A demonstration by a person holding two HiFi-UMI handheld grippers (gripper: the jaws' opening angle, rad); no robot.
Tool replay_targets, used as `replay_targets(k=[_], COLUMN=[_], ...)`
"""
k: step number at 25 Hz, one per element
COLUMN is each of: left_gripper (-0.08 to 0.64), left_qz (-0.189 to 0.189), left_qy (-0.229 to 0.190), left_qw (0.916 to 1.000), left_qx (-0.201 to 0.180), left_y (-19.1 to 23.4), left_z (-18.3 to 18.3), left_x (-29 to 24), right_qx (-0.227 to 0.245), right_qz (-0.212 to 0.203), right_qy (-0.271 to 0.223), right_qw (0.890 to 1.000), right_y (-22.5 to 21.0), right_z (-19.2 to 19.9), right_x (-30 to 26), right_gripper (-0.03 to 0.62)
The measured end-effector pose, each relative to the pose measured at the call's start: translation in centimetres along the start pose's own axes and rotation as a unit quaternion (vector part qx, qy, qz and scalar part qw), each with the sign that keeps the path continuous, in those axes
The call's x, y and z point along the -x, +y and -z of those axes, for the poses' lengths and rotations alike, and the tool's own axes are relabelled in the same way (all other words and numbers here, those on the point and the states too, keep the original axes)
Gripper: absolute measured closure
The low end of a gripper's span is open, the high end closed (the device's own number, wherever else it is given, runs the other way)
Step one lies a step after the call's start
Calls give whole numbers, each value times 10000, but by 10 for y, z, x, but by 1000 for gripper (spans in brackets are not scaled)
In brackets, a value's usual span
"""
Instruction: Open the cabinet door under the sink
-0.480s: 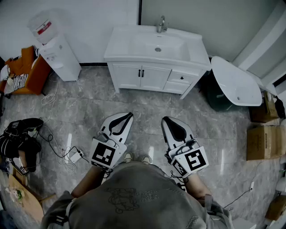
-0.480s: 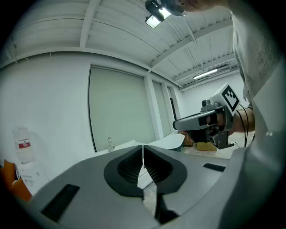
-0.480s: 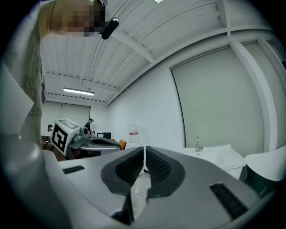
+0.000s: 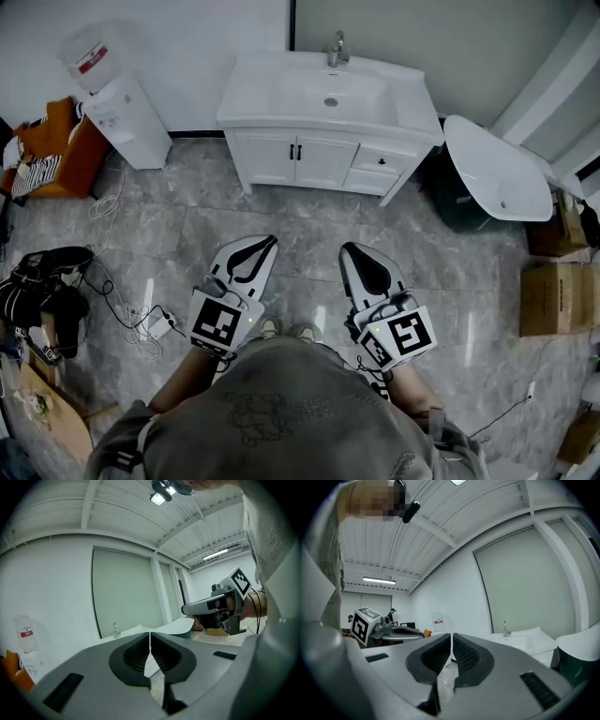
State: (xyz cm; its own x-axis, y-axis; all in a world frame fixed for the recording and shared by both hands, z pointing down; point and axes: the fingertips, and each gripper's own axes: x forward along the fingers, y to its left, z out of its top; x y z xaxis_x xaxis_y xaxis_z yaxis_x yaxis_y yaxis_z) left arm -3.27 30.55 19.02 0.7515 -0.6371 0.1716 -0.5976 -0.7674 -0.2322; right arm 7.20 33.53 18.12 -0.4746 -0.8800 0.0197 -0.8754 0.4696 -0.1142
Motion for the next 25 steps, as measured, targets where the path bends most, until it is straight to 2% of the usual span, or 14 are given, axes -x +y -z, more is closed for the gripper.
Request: replay_targets(k=[8,14,18,21,25], left_gripper=[538,538,538,538,538], left_qz=[-83,-130,-225,-245,-274], left_qy=[18,136,5,-1,91], left_qw=[10000,9998,9997,9997,9996], left_qx=[39,92,-6,-31,12], left_y=[-7,-17,-21,-25,-27], left_z=[-3,3,-7,-6,4], left_x=[-11,-26,-34,-37,-40], right_qx=[16,153,247,366,281], right_qz=[-83,-29,12,66,-57], right_qy=[-21,22,-2,61,191], right_qw=[10000,9999,9997,9993,9994], right_y=[-13,-38,-53,-58,-59], right_z=[0,3,0,8,21], right_x=[3,12,23,29,29], right_gripper=[557,557,557,557,557])
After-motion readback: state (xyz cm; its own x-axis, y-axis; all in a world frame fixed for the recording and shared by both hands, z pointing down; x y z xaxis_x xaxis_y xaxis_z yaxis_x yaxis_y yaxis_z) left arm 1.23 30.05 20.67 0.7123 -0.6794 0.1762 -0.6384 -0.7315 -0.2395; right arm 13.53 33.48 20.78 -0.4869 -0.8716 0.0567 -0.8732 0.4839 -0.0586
